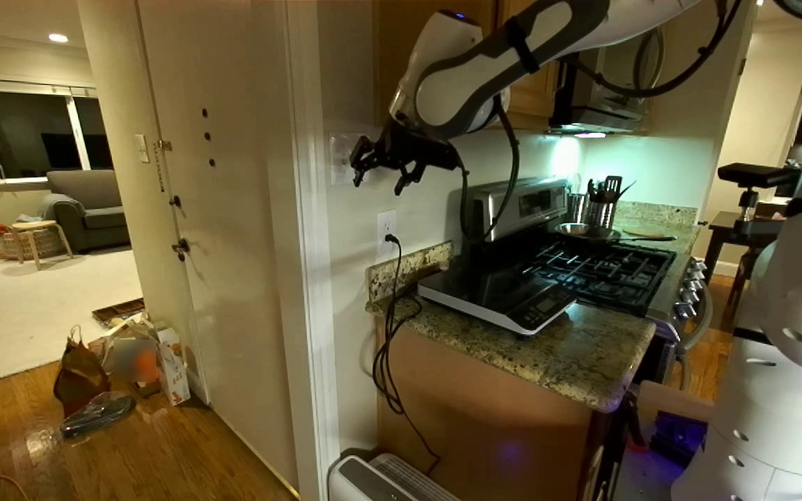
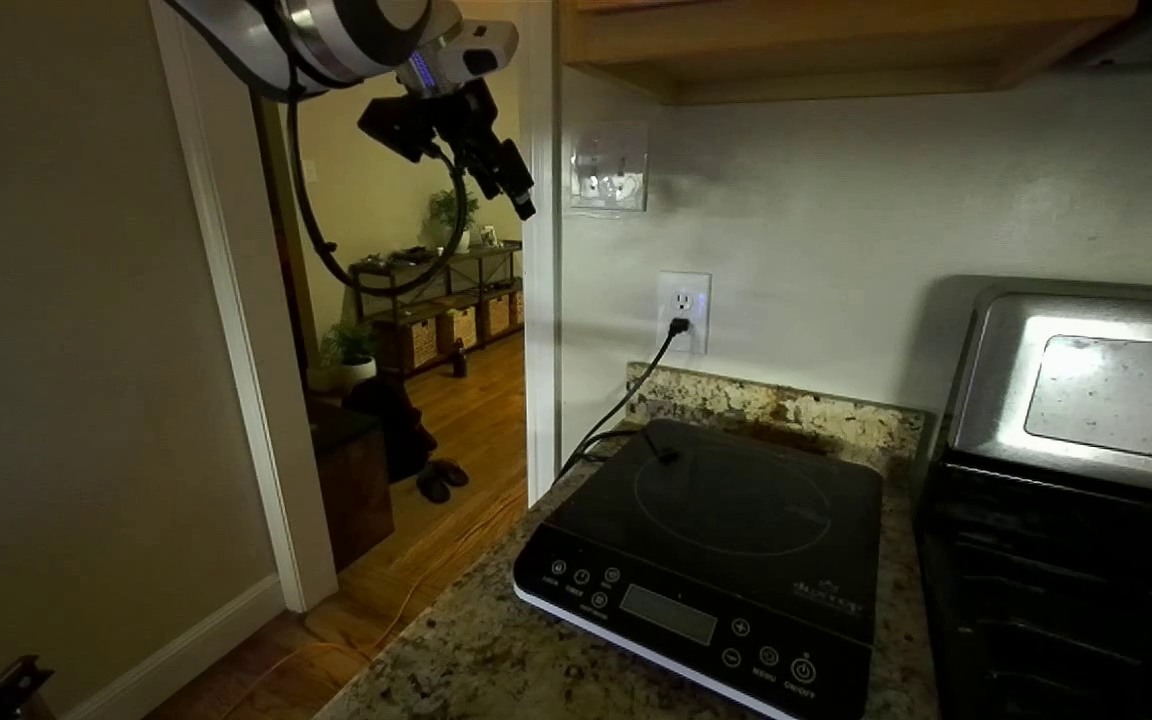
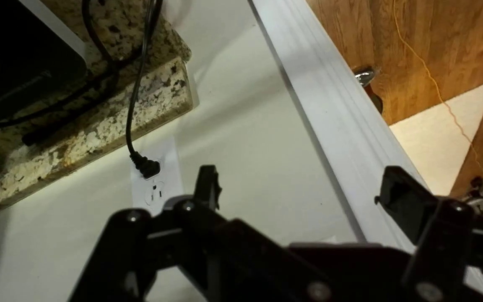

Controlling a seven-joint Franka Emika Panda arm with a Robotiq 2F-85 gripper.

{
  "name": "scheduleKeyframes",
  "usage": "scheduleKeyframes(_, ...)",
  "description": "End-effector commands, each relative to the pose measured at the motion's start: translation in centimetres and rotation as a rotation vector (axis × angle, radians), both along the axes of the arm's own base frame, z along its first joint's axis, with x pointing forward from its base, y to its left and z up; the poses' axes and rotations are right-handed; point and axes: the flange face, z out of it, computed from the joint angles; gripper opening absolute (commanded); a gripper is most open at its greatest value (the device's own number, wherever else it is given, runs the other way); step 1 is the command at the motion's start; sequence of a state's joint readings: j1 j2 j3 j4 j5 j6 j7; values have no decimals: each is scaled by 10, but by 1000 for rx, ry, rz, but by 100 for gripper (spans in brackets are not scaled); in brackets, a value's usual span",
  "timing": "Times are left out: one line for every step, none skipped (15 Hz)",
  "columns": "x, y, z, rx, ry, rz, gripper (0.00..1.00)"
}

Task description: Switch on the light using the left switch

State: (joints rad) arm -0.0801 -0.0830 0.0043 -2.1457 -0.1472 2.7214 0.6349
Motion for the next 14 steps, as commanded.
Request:
scheduleKeyframes(-6, -14, -11, 64, -77, -22, 100)
scheduleKeyframes(-7, -17, -13, 52, -76, 2, 100)
scheduleKeyframes(-1, -11, -10, 51, -52, -14, 100)
scheduleKeyframes(-1, -13, -12, 53, -54, -7, 100)
scheduleKeyframes(-1, -15, -13, 53, -55, -5, 100)
scheduleKeyframes(-2, -15, -13, 53, -55, -5, 100)
scheduleKeyframes(-2, -15, -13, 53, -55, -5, 100)
scheduleKeyframes(-1, -15, -13, 53, -55, -5, 100)
scheduleKeyframes(-1, -17, -14, 79, -61, -28, 100)
scheduleKeyframes(-1, -20, -16, 118, -81, -64, 100)
scheduleKeyframes(0, -23, -17, 158, -87, -92, 100)
scheduleKeyframes(1, -26, -18, 199, -92, -118, 100)
scheduleKeyframes(1, -29, -19, 230, -100, -138, 100)
scheduleKeyframes(3, -33, -19, 269, -112, -161, 100)
